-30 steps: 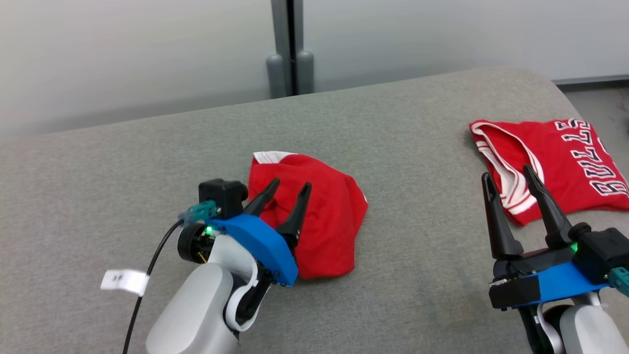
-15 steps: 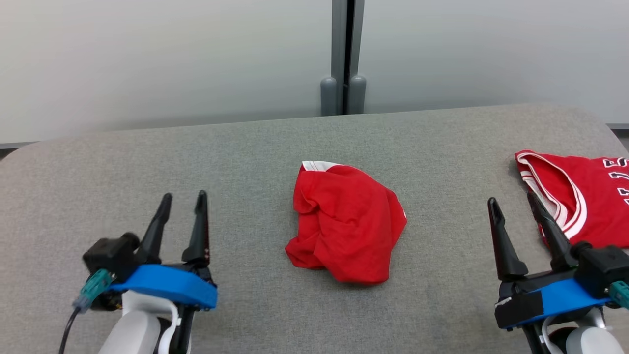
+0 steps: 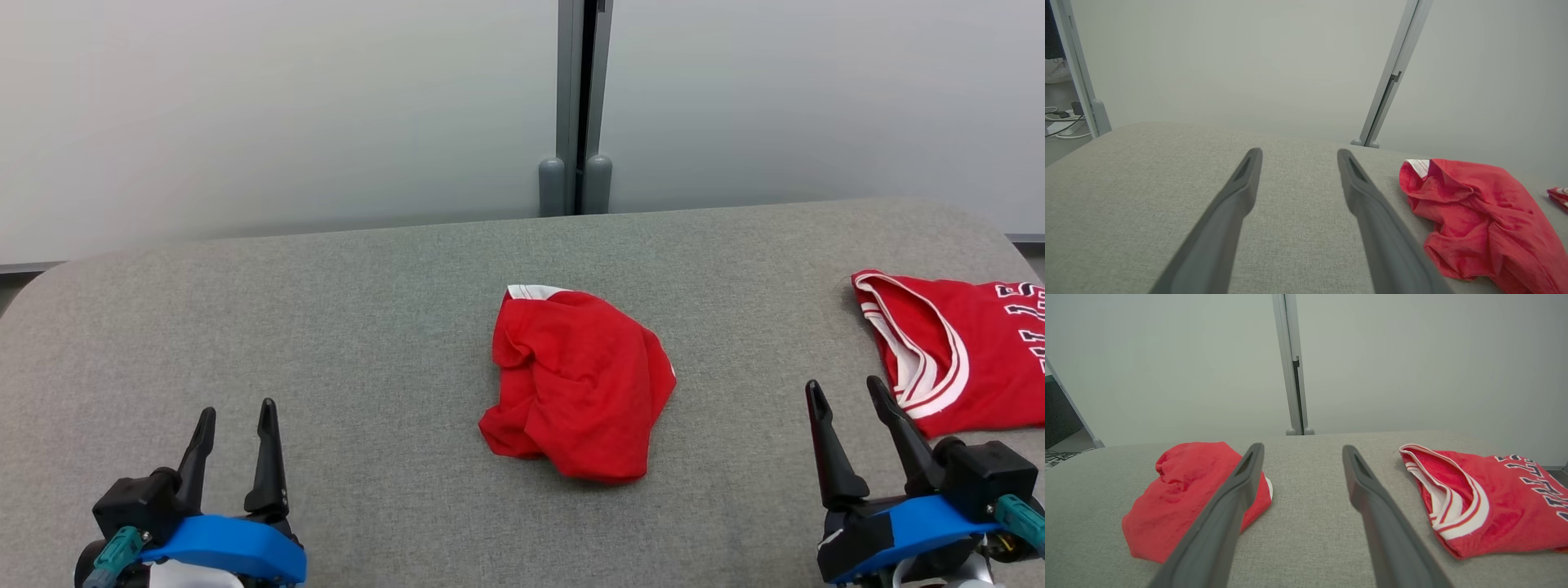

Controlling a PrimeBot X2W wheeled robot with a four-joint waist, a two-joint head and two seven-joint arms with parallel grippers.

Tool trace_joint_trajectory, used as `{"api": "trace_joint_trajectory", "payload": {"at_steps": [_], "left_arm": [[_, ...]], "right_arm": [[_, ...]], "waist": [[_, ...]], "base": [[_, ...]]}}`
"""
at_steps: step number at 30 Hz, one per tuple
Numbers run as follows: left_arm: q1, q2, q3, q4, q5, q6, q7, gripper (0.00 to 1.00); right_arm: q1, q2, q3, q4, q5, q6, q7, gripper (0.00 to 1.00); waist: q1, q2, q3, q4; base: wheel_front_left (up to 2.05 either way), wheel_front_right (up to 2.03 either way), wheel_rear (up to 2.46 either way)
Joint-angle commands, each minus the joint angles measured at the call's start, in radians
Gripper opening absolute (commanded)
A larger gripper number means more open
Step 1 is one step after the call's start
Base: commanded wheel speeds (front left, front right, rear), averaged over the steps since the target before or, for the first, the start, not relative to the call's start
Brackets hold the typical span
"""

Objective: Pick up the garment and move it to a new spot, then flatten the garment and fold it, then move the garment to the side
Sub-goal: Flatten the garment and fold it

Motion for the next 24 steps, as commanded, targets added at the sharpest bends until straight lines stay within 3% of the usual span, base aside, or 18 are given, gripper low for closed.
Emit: {"api": "trace_joint_trajectory", "payload": {"at_steps": [1,24], "left_arm": [[0.009,0.008,0.003,-0.003,0.007,0.004,-0.005,1.0],[0.0,0.017,-0.015,-0.025,0.007,0.021,0.008,1.0]], "right_arm": [[0.011,0.001,-0.002,0.004,0.007,0.0,-0.001,1.0],[-0.027,0.009,0.041,0.007,0.005,0.0,0.013,1.0]], "waist": [[0.0001,0.0,-0.001,-0.001],[0.0001,0.0,0.03,0.016]], "base": [[0.0,0.0,0.0],[0.0,0.0,0.0]]}}
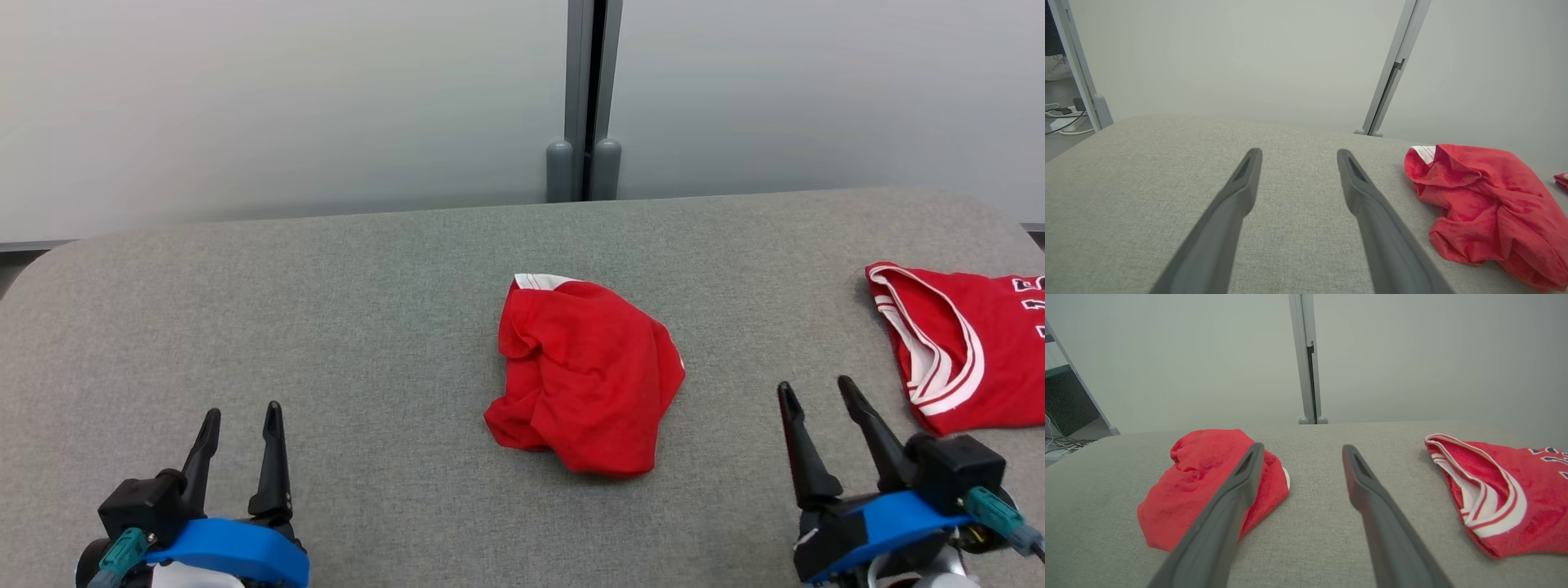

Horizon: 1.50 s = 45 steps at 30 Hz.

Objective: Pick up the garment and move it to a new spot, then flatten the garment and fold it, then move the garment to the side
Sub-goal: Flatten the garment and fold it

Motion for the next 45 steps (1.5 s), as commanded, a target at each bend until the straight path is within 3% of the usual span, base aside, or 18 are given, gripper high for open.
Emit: {"api": "trace_joint_trajectory", "payload": {"at_steps": [1,10,14,19,28,29,30,38,45], "left_arm": [[-0.019,0.0,0.0,-0.004,-0.001,0.004,0.0,1.0],[-0.058,-0.008,-0.022,-0.018,0.013,-0.006,0.0,1.0],[-0.087,-0.01,-0.03,-0.019,0.02,-0.017,-0.002,1.0],[-0.122,-0.023,-0.056,-0.005,0.03,-0.03,-0.002,1.0],[-0.156,-0.069,-0.106,0.027,0.045,-0.051,-0.006,1.0],[-0.16,-0.071,-0.109,0.032,0.046,-0.055,-0.006,1.0],[-0.164,-0.074,-0.111,0.035,0.045,-0.056,-0.007,1.0],[-0.156,-0.071,-0.104,0.055,0.045,-0.061,-0.011,1.0],[-0.146,-0.063,-0.101,0.049,0.045,-0.06,-0.012,1.0]], "right_arm": [[-0.036,0.0,0.024,0.003,-0.001,0.0,0.014,1.0],[-0.287,-0.001,0.262,0.103,-0.007,0.0,0.222,1.0],[-0.455,0.007,0.365,0.244,-0.009,0.0,0.338,1.0],[-0.607,0.014,0.388,0.469,-0.05,0.0,0.446,1.0],[-0.744,0.019,0.427,0.771,-0.156,0.0,0.499,1.0],[-0.754,0.019,0.428,0.792,-0.167,0.0,0.498,0.4],[-0.762,0.019,0.423,0.807,-0.171,0.0,0.487,0.0],[-0.796,0.019,0.382,0.827,-0.147,0.0,0.399,0.0],[-0.849,0.02,0.438,0.692,0.006,0.0,0.305,0.0]], "waist": [[0.0001,0.0,0.007,0.005],[0.0001,0.0,0.054,0.049],[0.0001,0.0,0.077,0.089],[0.0001,0.0,0.095,0.153],[0.0001,0.0,0.118,0.226],[0.0001,0.0,0.119,0.229],[0.0001,0.0,0.119,0.231],[0.0001,0.0,0.091,0.212],[0.0001,0.0,0.061,0.184]], "base": [[0.0,0.0,0.0],[0.0,0.0,0.0],[0.0,0.0,0.0],[0.0,0.0,0.0],[0.0,0.0,0.0],[0.0,0.0,0.0],[0.0,0.0,0.0],[0.0,0.0,0.0],[0.0,0.0,0.0]]}}
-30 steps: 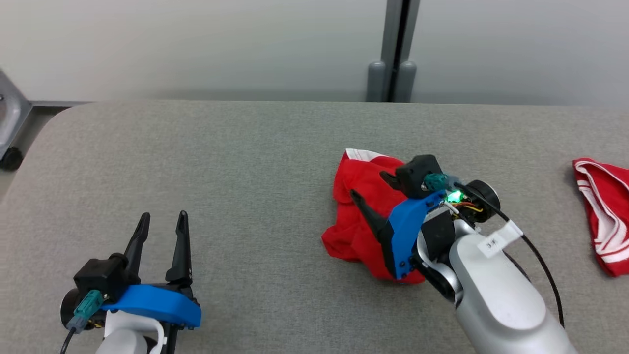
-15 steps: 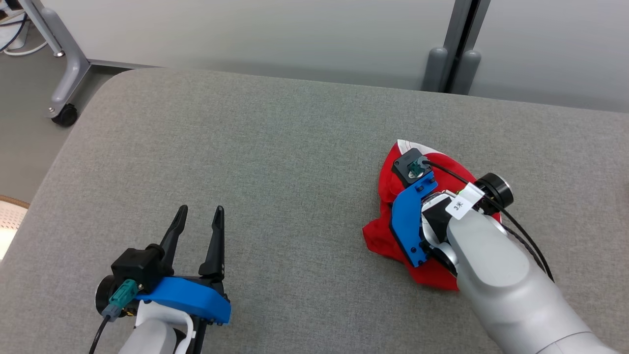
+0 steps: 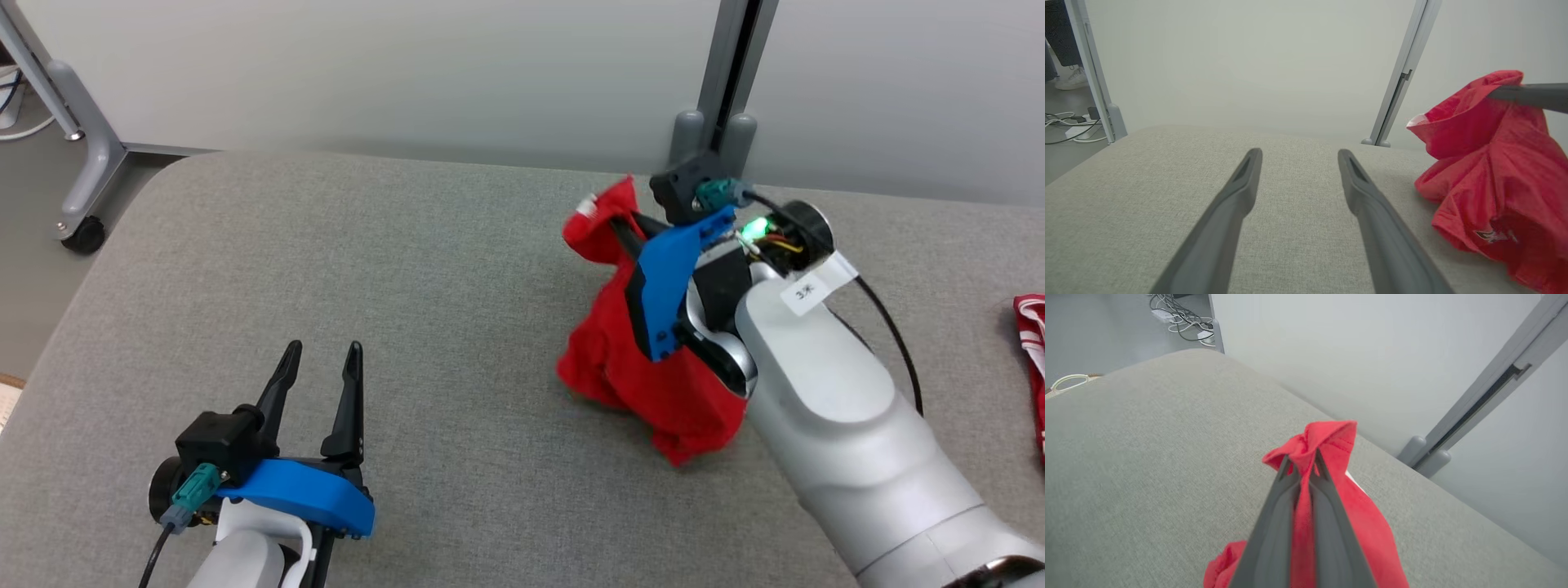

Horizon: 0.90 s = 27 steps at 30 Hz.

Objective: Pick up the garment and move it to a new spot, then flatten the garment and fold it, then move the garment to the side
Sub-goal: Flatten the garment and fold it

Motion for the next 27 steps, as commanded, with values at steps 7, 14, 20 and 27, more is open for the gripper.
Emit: {"api": "trace_joint_trajectory", "payload": {"at_steps": [7,14,20,27], "left_arm": [[0.019,0.022,0.012,-0.022,-0.001,0.013,-0.004,1.0],[0.033,0.028,0.012,-0.055,-0.006,0.027,0.006,1.0],[0.014,0.026,0.0,-0.068,-0.007,0.022,0.013,1.0],[-0.009,0.03,-0.008,-0.066,-0.002,0.02,0.013,1.0]], "right_arm": [[-0.105,-0.002,0.001,-0.213,0.187,0.0,-0.124,0.0],[0.018,-0.001,-0.177,-0.284,0.152,0.0,-0.124,0.0],[0.257,-0.029,-0.387,-0.248,0.061,0.0,-0.114,0.0],[0.33,-0.052,-0.574,-0.133,-0.041,0.0,-0.157,1.0]], "waist": [[0.0,0.0,-0.025,-0.043],[0.0,0.0,-0.018,-0.084],[0.0,0.0,0.015,-0.099],[0.0,0.0,0.037,-0.108]], "base": [[0.0,0.0,0.0],[0.0,0.0,0.0],[0.0,0.0,0.0],[0.0,0.0,0.0]]}}
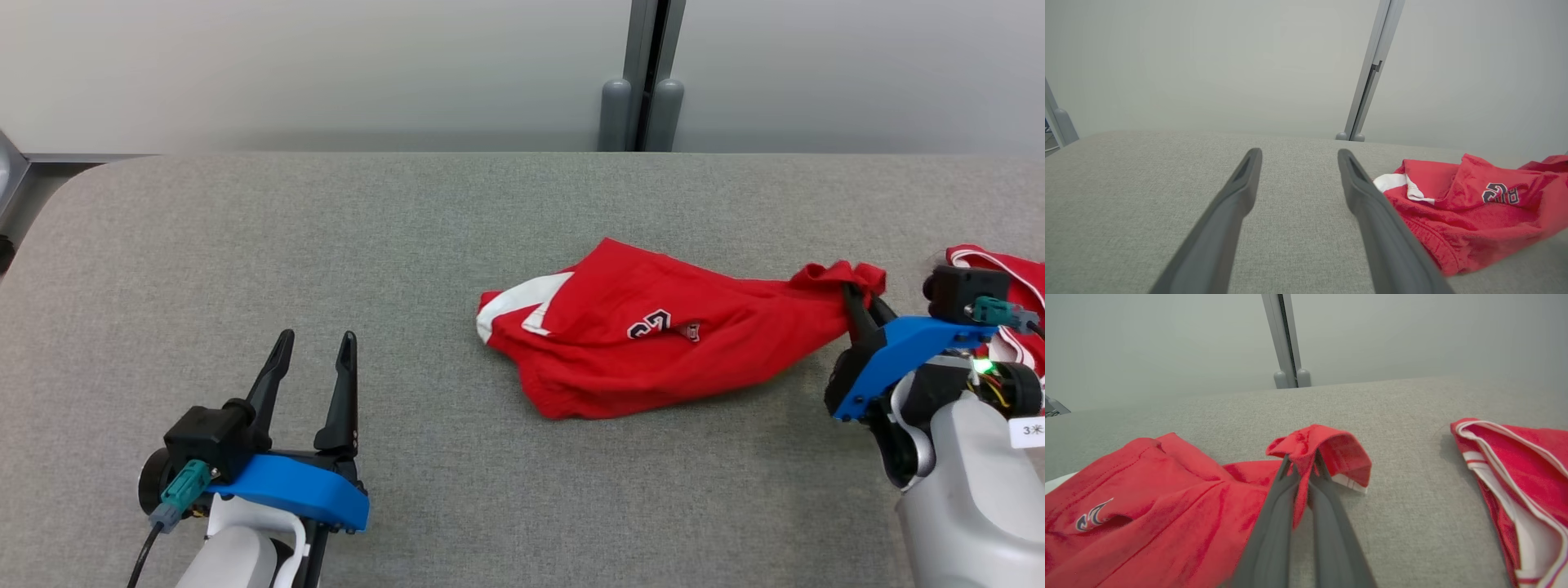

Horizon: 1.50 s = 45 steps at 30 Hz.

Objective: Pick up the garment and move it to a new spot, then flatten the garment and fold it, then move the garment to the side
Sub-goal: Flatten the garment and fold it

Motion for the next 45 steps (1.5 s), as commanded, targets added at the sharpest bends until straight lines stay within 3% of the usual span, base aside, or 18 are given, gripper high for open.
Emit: {"api": "trace_joint_trajectory", "payload": {"at_steps": [1,6,9,12,15,16,32,39,44,45], "left_arm": [[-0.021,0.001,-0.006,0.0,0.006,-0.003,0.001,1.0],[-0.021,-0.004,-0.014,0.008,0.005,-0.008,0.001,1.0],[-0.015,-0.005,-0.017,0.013,0.001,-0.01,-0.001,1.0],[-0.012,-0.007,-0.019,0.014,-0.002,-0.009,-0.001,1.0],[-0.022,-0.008,-0.021,0.011,-0.003,-0.01,-0.003,1.0],[-0.022,-0.008,-0.021,0.011,-0.003,-0.01,-0.003,1.0],[-0.081,-0.021,-0.046,0.014,0.014,-0.026,-0.009,1.0],[-0.089,-0.031,-0.047,0.018,0.012,-0.026,-0.011,1.0],[-0.097,-0.034,-0.043,0.021,0.01,-0.025,-0.013,1.0],[-0.098,-0.035,-0.042,0.021,0.01,-0.025,-0.014,1.0]], "right_arm": [[0.009,-0.01,-0.021,0.015,-0.031,0.0,0.01,1.0],[0.001,-0.025,-0.078,-0.022,-0.184,0.0,0.086,1.0],[0.011,0.0,-0.041,-0.11,-0.2,0.0,0.129,1.0],[0.026,0.011,0.031,-0.169,-0.183,0.0,0.164,1.0],[0.032,0.003,0.204,-0.218,-0.112,0.0,0.264,1.0],[0.032,0.003,0.204,-0.218,-0.112,0.0,0.264,1.0],[-0.168,-0.197,0.808,-0.098,-0.001,0.0,0.378,1.0],[-0.247,-0.26,0.926,-0.066,0.02,0.0,0.348,1.0],[-0.288,-0.233,0.951,0.003,0.024,0.0,0.324,1.0],[-0.297,-0.23,0.954,0.02,0.027,0.0,0.328,0.25]], "waist": [[0.0,0.0,0.0,0.004],[0.0,0.0,-0.01,0.018],[0.0,0.0,-0.019,0.033],[0.0,0.0,-0.02,0.041],[0.0,0.0,-0.005,0.06],[0.0,0.0,-0.005,0.06],[0.0,0.0,0.063,0.145],[0.0,0.0,0.08,0.158],[0.0,0.0,0.095,0.164],[0.0,0.0,0.097,0.164]], "base": [[0.0,0.0,0.0],[0.0,0.0,0.0],[0.0,0.0,0.0],[0.0,0.0,0.0],[0.0,0.0,0.0],[0.0,0.0,0.0],[0.0,0.0,0.0],[0.0,0.0,0.0],[0.0,0.0,0.0],[0.0,0.0,0.0]]}}
